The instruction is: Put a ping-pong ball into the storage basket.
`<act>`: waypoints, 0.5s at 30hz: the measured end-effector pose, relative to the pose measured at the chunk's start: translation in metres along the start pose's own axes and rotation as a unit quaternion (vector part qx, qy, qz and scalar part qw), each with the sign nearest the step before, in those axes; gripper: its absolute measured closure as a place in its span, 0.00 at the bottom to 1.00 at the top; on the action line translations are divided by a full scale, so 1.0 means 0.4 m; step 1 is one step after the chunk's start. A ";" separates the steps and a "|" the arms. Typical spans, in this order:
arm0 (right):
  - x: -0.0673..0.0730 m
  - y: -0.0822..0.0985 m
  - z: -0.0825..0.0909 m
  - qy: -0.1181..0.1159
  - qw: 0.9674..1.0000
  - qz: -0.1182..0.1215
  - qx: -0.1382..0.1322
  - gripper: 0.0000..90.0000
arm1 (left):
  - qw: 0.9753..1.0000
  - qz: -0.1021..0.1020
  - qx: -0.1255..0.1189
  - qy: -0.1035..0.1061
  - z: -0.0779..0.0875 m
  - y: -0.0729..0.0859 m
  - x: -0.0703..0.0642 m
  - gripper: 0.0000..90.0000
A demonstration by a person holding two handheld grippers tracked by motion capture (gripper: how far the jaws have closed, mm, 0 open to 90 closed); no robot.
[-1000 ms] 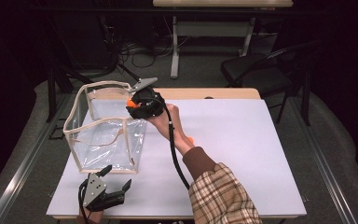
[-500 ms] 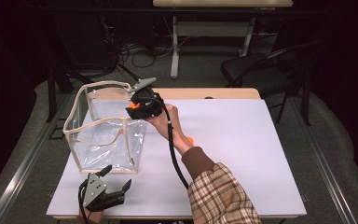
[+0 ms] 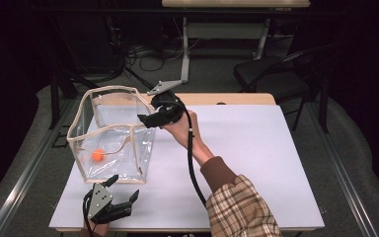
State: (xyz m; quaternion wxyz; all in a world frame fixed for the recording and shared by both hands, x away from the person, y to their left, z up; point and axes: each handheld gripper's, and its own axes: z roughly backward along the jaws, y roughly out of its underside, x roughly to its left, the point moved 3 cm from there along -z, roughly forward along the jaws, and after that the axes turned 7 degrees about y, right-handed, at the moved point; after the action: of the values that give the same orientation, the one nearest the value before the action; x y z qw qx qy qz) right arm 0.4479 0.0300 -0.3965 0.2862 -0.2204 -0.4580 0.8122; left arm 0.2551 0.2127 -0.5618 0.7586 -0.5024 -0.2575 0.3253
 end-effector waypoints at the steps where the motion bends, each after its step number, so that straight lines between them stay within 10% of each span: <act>1: -0.004 0.003 0.007 0.000 1.000 0.001 0.000 0.23 | 1.000 0.000 0.000 0.000 0.000 0.000 0.000 0.18; 15: -0.041 0.073 0.095 -0.003 1.000 -0.008 0.002 0.14 | 1.000 -0.002 0.002 0.001 -0.003 -0.001 -0.003 0.18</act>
State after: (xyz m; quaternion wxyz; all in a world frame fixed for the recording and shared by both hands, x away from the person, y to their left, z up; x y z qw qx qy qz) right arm 0.4287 -0.0165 -0.4022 0.2918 -0.2133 -0.4593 0.8114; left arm 0.2555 0.2110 -0.5621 0.7607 -0.5003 -0.2575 0.3237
